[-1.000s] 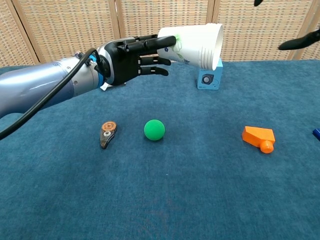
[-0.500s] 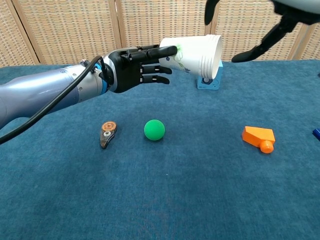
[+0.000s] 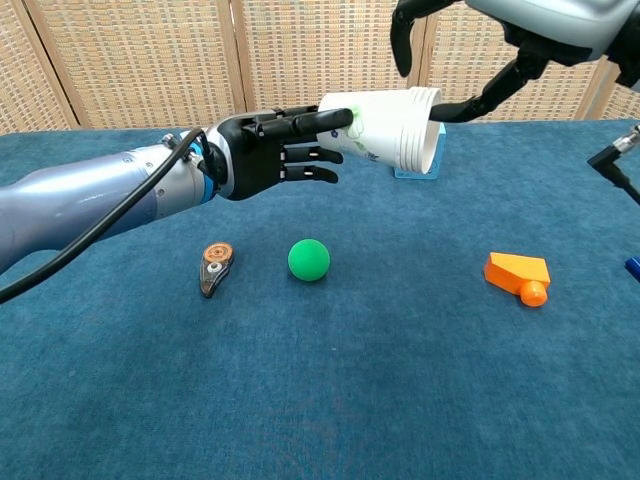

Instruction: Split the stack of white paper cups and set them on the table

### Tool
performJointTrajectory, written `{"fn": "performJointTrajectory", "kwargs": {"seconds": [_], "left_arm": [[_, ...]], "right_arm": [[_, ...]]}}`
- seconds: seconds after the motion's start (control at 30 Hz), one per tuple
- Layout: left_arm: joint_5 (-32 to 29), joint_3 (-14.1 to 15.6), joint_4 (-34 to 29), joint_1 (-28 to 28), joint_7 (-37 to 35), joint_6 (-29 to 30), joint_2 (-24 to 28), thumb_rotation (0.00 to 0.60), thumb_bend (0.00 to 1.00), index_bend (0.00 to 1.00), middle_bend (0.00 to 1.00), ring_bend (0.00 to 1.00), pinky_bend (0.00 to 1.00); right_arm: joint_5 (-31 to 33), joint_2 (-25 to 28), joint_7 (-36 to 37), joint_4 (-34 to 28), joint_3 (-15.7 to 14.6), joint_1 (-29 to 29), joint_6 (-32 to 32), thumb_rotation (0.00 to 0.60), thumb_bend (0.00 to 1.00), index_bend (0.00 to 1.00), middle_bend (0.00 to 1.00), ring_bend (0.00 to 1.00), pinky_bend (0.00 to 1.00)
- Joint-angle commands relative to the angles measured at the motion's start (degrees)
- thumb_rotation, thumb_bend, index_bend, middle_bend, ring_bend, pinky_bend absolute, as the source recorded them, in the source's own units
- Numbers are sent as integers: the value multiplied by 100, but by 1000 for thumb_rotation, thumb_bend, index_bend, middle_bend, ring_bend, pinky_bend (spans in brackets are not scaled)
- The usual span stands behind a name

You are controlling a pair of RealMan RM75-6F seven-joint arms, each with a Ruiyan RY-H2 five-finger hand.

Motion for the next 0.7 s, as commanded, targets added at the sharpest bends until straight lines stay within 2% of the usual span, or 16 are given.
{"fn": "performJointTrajectory", "kwargs": {"seconds": [0.03, 0.7], "left_arm": [[8, 0, 4, 1, -9, 1, -8, 600, 79, 516, 515, 506, 500], [21, -6, 101, -25, -32, -85, -65, 600, 79, 516, 515, 506, 500]], "right_arm": [[22, -18, -15, 27, -29, 26, -21, 600, 370, 531, 129, 18, 209], [173, -166, -117, 74, -156, 246, -113, 600, 527, 594, 120, 18, 209]]}}
